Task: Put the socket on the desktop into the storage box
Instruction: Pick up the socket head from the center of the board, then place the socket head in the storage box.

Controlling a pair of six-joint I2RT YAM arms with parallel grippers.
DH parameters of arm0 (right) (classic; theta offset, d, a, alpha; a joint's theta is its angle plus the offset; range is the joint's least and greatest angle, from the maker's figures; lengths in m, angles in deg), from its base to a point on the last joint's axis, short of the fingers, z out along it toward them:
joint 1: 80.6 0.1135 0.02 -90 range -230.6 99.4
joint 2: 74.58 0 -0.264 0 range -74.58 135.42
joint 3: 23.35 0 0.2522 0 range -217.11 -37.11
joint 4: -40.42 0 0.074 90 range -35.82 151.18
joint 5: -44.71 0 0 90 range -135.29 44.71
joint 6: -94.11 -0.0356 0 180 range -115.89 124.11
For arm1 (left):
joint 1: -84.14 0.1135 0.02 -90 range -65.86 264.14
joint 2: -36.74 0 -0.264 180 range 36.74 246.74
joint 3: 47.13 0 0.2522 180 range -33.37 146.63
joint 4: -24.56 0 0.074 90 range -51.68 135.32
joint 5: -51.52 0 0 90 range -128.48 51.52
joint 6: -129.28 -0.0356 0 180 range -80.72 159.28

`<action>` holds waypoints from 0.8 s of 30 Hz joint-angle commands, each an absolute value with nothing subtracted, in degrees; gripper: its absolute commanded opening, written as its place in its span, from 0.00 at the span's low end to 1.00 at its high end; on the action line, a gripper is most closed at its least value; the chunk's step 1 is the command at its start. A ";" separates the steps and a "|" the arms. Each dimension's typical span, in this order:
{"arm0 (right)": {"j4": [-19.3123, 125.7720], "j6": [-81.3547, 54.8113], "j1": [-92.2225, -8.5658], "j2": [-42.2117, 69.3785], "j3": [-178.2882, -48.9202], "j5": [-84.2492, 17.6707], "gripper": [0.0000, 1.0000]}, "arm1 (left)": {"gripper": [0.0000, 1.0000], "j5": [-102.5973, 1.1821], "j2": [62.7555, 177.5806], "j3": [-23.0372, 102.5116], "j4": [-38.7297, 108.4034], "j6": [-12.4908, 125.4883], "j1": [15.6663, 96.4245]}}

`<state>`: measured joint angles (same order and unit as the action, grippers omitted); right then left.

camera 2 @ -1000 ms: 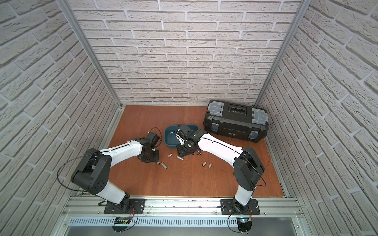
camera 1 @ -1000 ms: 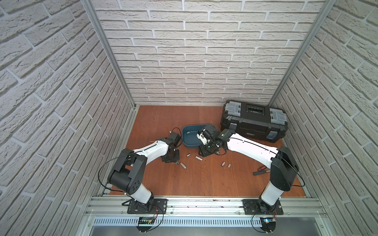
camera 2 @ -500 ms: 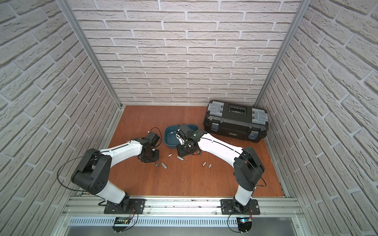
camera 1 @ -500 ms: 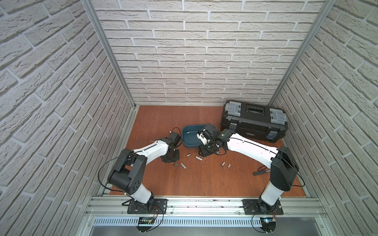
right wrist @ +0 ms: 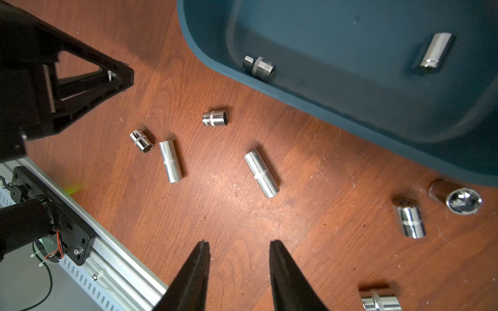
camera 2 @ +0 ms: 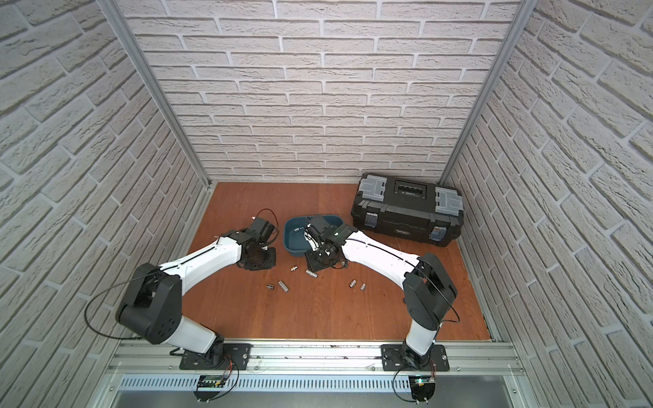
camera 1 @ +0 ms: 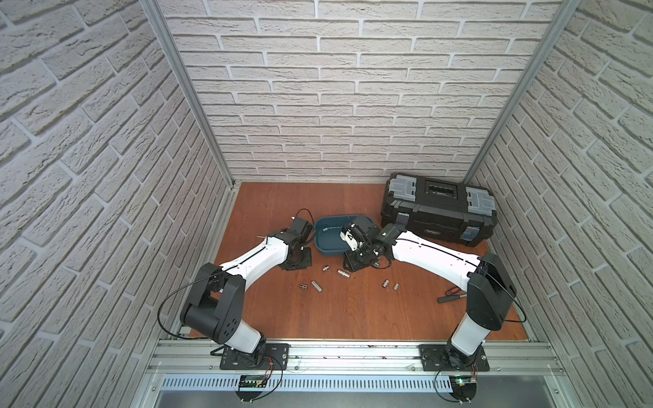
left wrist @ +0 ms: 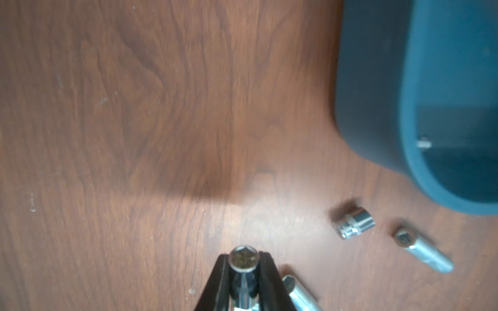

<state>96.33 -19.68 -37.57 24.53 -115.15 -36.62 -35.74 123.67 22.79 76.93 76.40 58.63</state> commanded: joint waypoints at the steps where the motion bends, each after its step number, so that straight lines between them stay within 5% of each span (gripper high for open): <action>1: 94.74 -20.58 -36.83 22.46 -114.37 -36.74 0.43 | 0.14 -35.92 121.86 24.80 78.84 76.59 58.92; 24: 94.11 -21.72 -37.09 19.49 -113.44 -36.06 0.43 | 0.14 -41.59 129.55 40.83 79.36 74.15 58.91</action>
